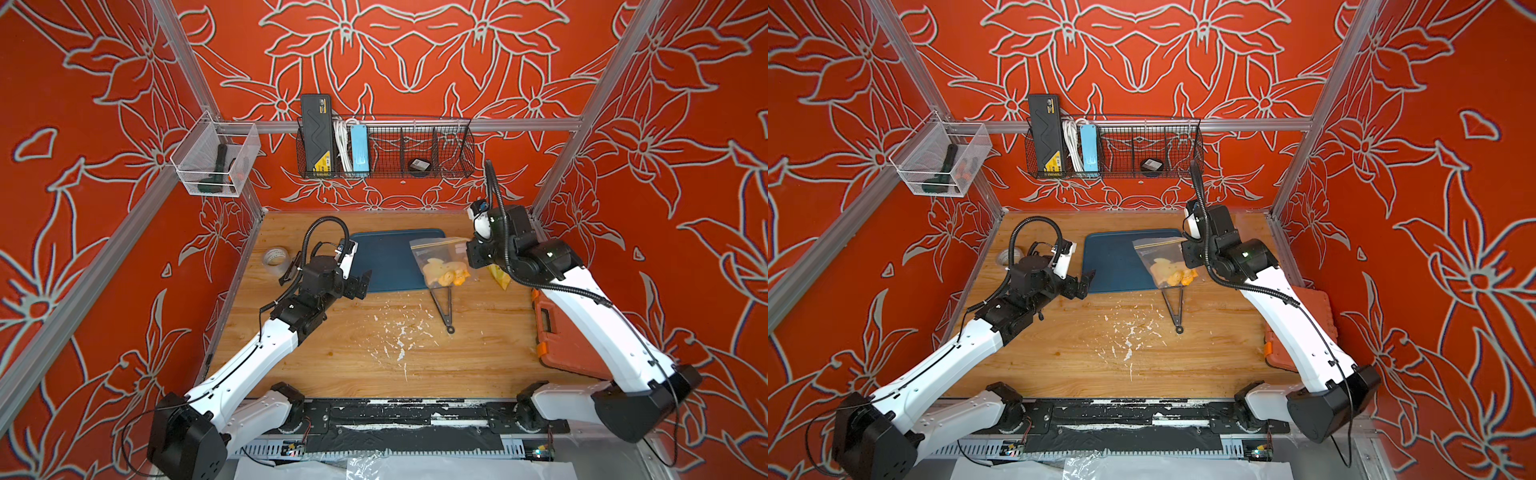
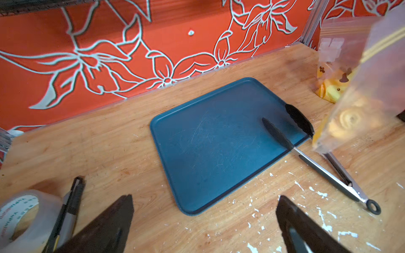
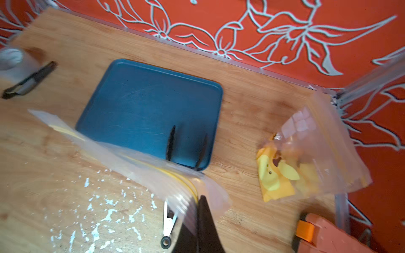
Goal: Put the cookies into a resealable bag to prevent moisture
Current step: Place the ziploc bag at the center of the board.
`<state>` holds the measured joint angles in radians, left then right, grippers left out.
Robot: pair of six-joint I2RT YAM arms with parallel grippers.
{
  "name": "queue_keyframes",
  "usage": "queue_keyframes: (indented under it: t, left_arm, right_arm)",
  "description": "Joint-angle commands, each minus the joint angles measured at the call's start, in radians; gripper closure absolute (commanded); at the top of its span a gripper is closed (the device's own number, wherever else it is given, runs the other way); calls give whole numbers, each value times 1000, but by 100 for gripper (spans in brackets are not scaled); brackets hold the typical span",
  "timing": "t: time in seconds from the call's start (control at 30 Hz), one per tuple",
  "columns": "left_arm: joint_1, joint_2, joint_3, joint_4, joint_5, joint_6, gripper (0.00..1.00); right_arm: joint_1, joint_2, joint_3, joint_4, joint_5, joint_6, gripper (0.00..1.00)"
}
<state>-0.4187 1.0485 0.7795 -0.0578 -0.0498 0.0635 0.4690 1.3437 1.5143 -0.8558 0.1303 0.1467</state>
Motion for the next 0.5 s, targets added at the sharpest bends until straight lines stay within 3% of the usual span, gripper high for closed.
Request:
queue_keyframes:
  t: [0.0,0.23,0.47]
  left_arm:
    - [0,-5,7,41,60,-72,0]
    - [0,4,10,28,148,-101,0]
    - [0,-51,-45,109,124,-169,0]
  right_arm:
    - [-54,59,56,-114,64,27,100]
    - [-231,175,142,-136,-75,98,100]
    - [-408,183,31,-47,-245,192,100]
